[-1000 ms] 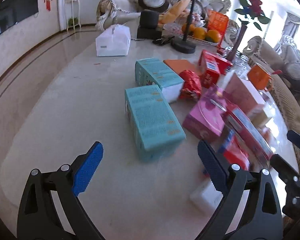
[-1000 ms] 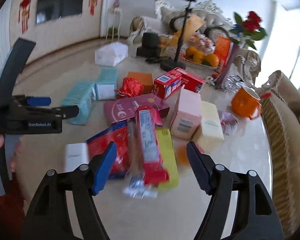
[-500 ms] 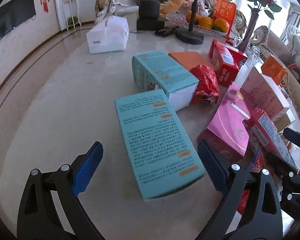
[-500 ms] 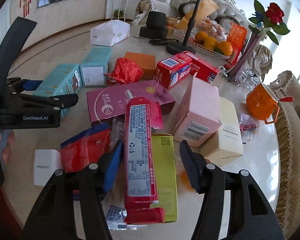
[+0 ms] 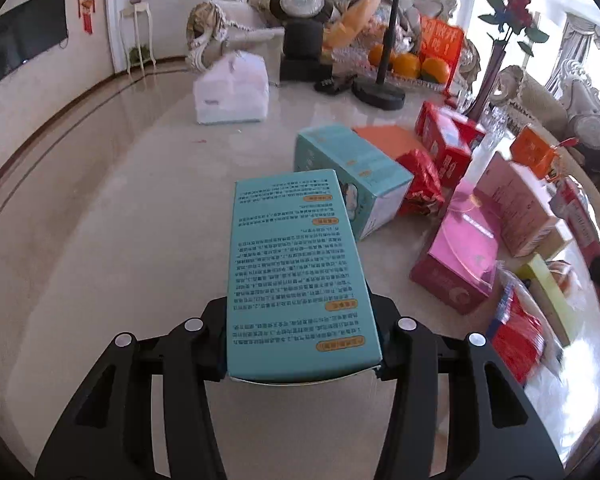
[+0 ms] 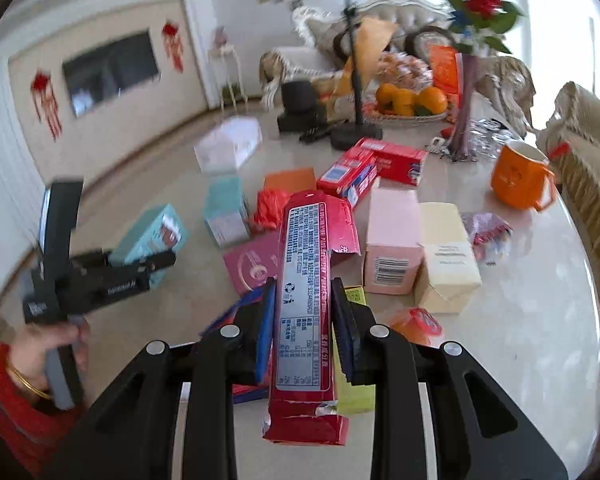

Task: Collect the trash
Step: 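Carry teal box and red tube box to the wastebasket and release both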

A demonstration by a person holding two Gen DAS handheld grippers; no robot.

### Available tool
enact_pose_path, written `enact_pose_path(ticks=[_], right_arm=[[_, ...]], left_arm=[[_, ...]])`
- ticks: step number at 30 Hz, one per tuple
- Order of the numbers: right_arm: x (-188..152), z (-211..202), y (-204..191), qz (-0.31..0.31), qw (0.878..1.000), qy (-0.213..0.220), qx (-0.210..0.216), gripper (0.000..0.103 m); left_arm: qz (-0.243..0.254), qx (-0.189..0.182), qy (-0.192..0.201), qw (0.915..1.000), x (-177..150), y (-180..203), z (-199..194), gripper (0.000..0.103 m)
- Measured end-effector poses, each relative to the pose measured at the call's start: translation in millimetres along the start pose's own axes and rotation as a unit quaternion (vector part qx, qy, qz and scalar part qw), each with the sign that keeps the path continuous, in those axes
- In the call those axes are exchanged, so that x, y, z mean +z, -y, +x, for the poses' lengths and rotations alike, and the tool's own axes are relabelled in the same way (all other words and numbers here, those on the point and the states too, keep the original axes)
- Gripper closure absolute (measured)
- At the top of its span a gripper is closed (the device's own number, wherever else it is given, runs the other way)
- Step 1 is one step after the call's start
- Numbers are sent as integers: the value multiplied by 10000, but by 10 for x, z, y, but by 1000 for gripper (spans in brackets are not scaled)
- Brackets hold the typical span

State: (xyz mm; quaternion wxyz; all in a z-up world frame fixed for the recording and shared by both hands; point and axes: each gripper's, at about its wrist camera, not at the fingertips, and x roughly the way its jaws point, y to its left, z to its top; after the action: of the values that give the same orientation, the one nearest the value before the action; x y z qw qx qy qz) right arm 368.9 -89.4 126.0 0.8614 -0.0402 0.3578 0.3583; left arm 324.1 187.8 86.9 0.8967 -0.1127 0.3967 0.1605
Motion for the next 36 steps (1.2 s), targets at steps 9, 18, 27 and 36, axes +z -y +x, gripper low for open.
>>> enact_pose_path(ticks=[9, 18, 27, 36], right_arm=[[-1087, -1163, -305, 654, 9914, 784, 823, 77], [-2700, -1337, -779, 1176, 9917, -81, 505, 78], [-3246, -562, -599, 1723, 9758, -1341, -135, 78], [-3428, -518, -612, 1601, 9759, -1366, -579, 32]], left_arm=[[595, -782, 895, 9911, -808, -76, -1294, 54], [1485, -1627, 168, 9753, -2630, 338, -1605, 54], [1947, -1590, -1292, 9592, -3554, 812, -592, 54], [1903, -1133, -1106, 9689, -3625, 743, -489, 9]])
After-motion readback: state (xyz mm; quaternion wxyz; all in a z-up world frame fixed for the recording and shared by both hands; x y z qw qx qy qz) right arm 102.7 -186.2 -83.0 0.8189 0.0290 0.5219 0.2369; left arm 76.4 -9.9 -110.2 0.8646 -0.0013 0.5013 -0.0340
